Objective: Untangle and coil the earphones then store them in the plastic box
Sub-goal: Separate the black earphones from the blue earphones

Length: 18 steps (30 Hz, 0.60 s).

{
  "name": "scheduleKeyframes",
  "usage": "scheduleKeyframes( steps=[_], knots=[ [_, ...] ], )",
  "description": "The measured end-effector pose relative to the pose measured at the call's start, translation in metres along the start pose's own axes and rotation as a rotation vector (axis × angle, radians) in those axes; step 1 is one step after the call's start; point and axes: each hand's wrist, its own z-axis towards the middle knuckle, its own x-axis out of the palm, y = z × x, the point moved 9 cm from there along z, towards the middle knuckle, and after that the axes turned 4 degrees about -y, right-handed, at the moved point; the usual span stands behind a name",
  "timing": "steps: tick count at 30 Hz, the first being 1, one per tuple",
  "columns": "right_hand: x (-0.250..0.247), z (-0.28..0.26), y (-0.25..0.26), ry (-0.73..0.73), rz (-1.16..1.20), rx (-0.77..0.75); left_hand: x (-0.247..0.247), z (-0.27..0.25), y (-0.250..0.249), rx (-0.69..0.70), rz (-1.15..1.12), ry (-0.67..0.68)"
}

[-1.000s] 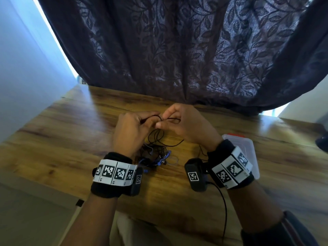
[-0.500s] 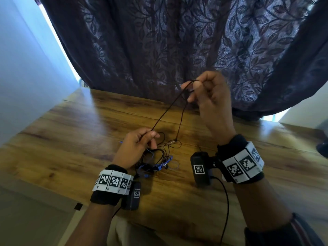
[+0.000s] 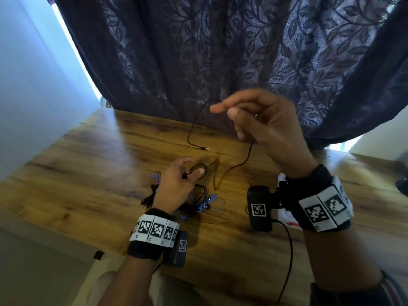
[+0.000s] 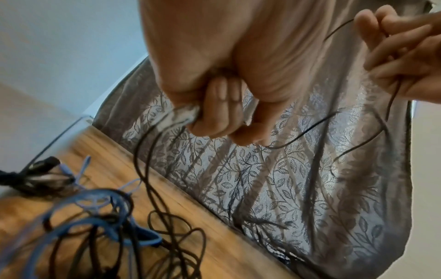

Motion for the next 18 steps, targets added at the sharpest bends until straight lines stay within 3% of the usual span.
scheduleKeyframes(
  steps=[2,5,11,15,18],
  knots=[
    [-0.008,0.001,0.004,-0.05,0.019,0.004,0.006,-0.001,0.007,-0.029,0.023,0.029],
    [-0.018,-0.005,-0.004,-0.05,-0.167,0.068,0.001,-0.008,-0.004,0.0,-0.06,0.032],
    [0.027,-0.037,-0.045,0.255,-0.471,0.315,-0.027,-0.027,-0.101,0.317,-0.269,-0.015],
    [0.031,-0.033,-0.043,0.232,-0.39,0.261,-0.037,-0.025,-0.127,0.389,-0.199,-0.048],
    [0.024,-0.026,-0.033,0.181,-0.382,0.219,-0.041,-0.019,-0.113,0.345,-0.207,-0.059]
  ],
)
